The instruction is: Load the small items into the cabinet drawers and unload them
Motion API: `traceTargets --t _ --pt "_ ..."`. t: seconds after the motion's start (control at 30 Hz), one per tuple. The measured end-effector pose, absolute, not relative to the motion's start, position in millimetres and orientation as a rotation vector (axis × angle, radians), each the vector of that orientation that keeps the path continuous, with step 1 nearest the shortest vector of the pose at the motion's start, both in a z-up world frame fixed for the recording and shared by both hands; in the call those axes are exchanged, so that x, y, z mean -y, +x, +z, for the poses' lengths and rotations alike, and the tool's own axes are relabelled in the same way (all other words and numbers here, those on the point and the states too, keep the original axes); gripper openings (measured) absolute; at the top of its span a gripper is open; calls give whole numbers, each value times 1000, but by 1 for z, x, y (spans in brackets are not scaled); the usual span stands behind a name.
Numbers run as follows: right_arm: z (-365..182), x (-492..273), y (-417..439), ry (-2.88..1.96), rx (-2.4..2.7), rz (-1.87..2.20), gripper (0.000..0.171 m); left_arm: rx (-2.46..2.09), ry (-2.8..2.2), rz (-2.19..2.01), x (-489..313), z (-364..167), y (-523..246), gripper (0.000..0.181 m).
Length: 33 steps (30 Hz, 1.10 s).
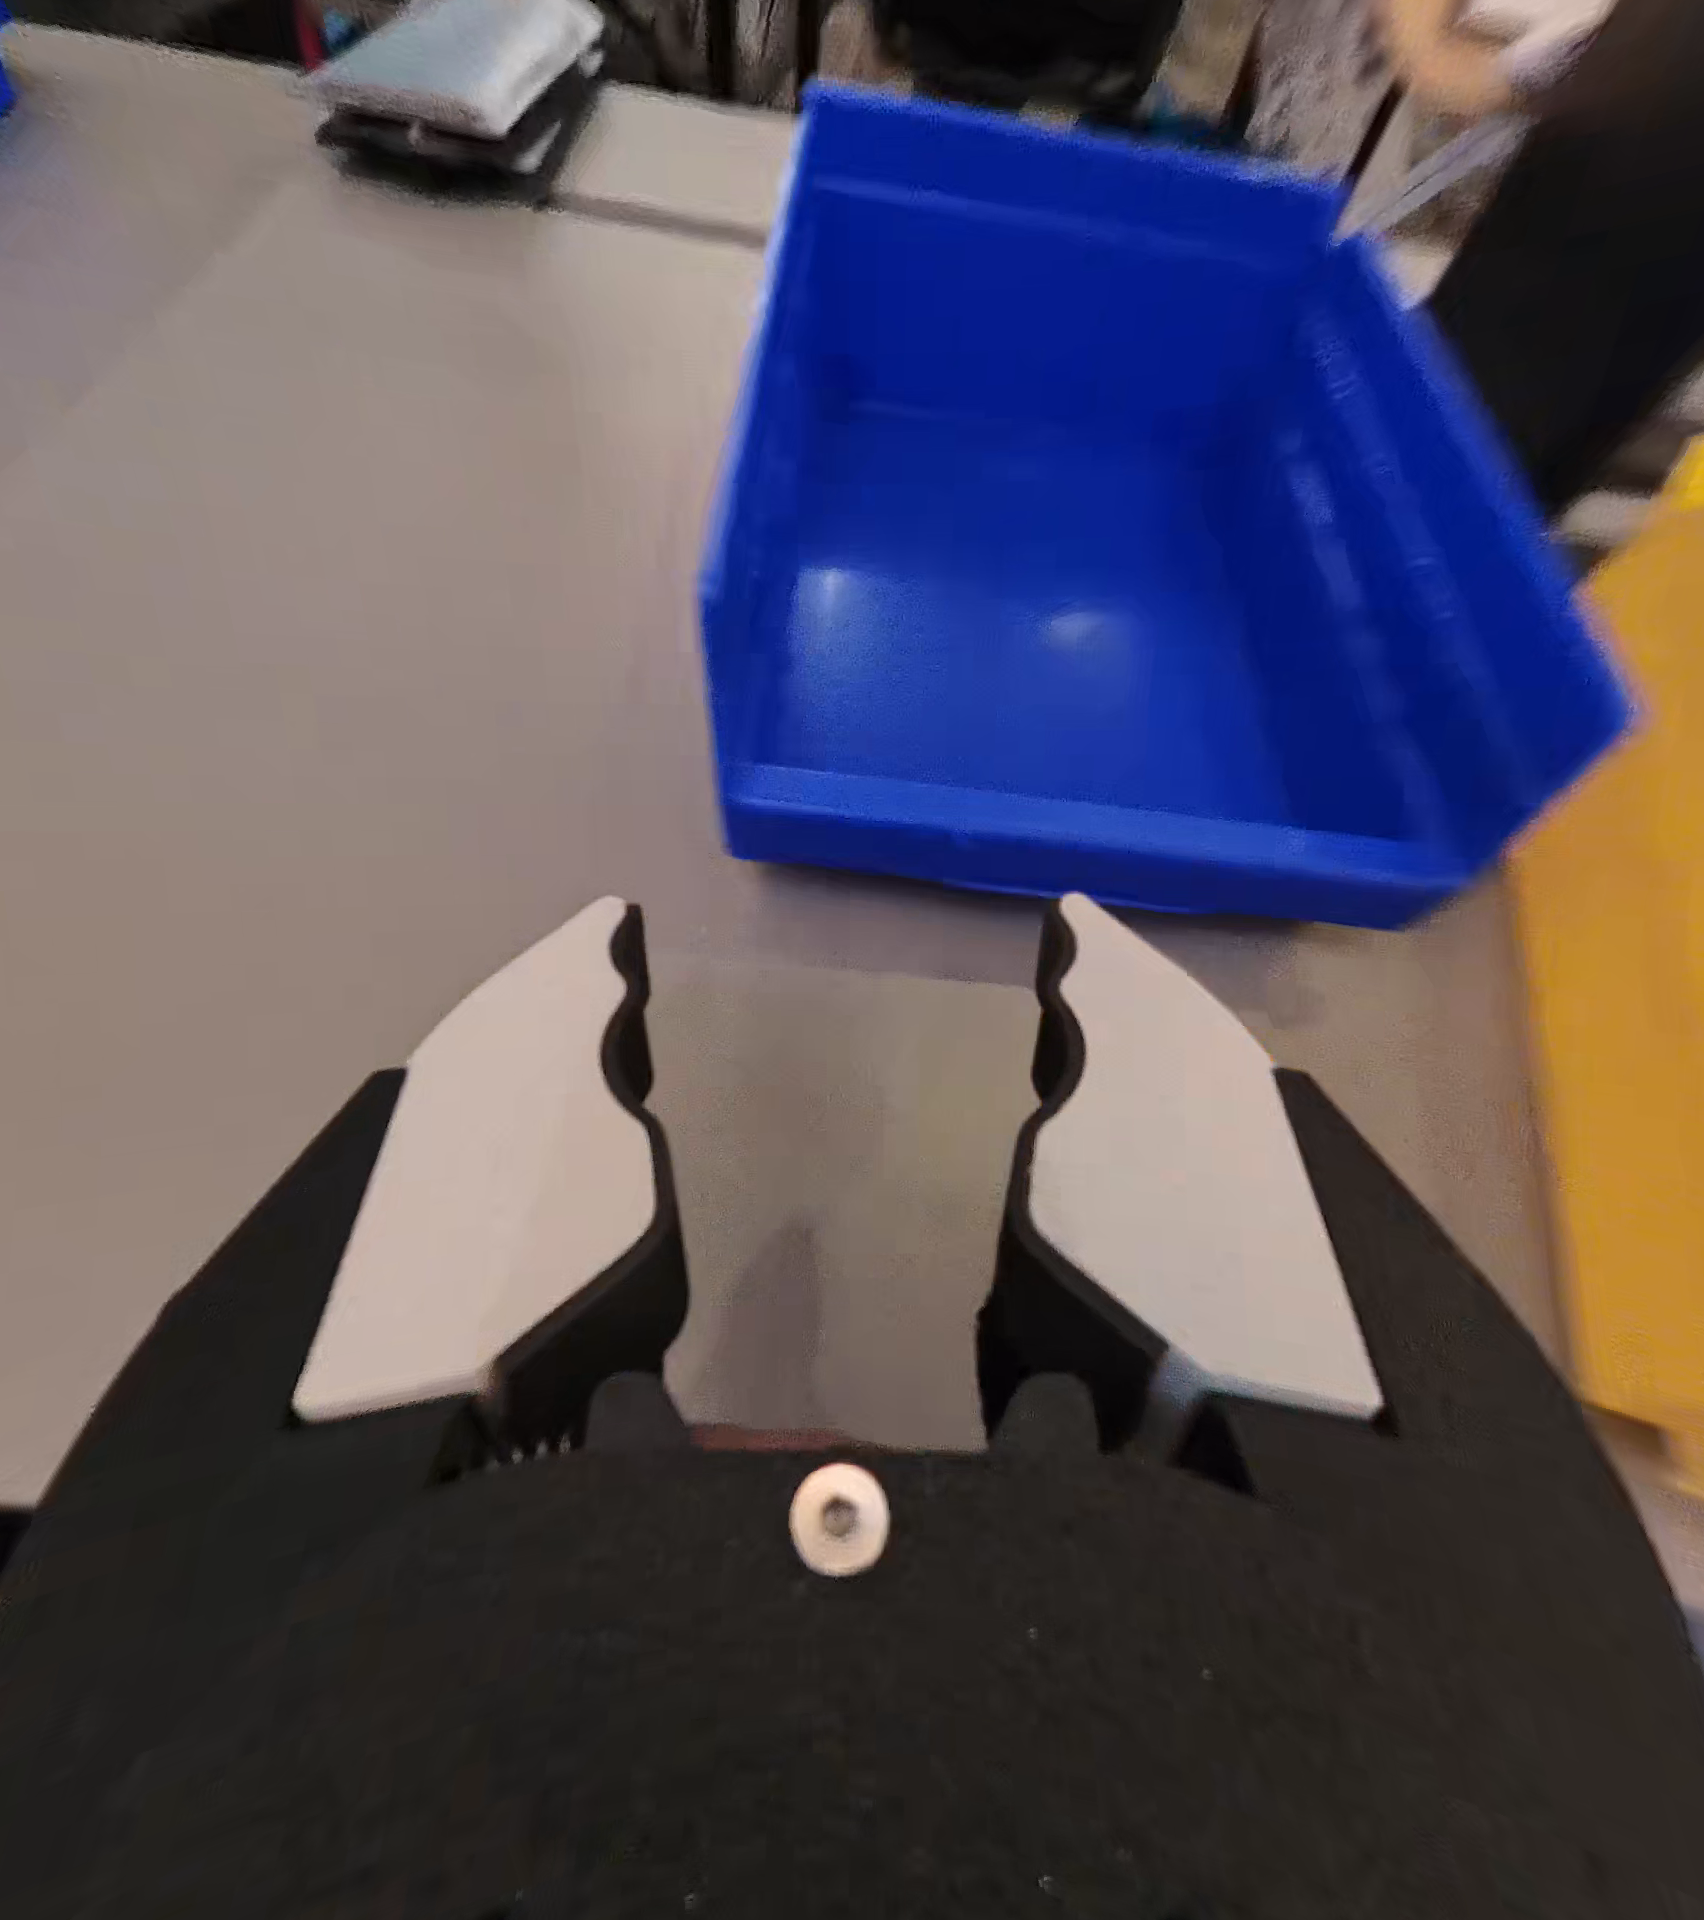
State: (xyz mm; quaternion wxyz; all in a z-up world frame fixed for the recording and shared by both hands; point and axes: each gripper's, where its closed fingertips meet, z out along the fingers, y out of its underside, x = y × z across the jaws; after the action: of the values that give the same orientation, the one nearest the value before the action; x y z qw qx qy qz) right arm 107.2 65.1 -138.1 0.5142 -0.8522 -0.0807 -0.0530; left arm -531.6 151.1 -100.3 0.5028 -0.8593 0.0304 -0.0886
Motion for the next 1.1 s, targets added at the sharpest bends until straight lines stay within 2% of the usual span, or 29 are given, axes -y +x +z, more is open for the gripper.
traceTargets --t 0.17,0.2,0.23,0.27,0.3,0.5,0.7,0.83,0.93,1.0,1.03,1.07,1.1 --pt "-123 -71 70 -2003 246 8 34 -69 -2124 -350 -222 -119 -538 66" --pt "-116 -73 62 -1989 258 42 34 -79 -2139 -361 -233 -124 -536 58" --pt "-107 -74 53 -1975 272 74 34 -101 -2153 -361 -242 -129 -536 42" --pt "-97 -76 42 -1957 297 108 34 -118 -2163 -359 -247 -134 -537 14" --pt "-85 -78 30 -1940 335 142 34 -126 -2156 -345 -249 -136 -540 5" --pt "-23 -95 -85 -1985 819 431 42 -160 -2135 -220 -197 -137 -563 3" --pt "16 -162 -265 -1947 1405 455 44 -104 -2110 -268 -129 -136 -587 4" --pt "-11 -249 -369 -2005 1622 235 42 -67 -2087 -299 -105 -136 -595 5" --pt "-67 -298 -400 -2204 1748 140 48 -65 -2085 -278 -94 -136 -598 4" --pt "-105 -305 -401 -2383 1822 146 50 -58 -2083 -274 -91 -136 -599 4" --pt "-121 -305 -401 -2425 1864 141 42 -57 -2082 -272 -89 -136 -599 4" --pt "-131 -304 -401 -2411 1934 131 13 -57 -2082 -271 -89 -136 -599 4" --pt "-132 -303 -407 -2379 1954 154 6 -54 -2082 -270 -88 -136 -599 4"
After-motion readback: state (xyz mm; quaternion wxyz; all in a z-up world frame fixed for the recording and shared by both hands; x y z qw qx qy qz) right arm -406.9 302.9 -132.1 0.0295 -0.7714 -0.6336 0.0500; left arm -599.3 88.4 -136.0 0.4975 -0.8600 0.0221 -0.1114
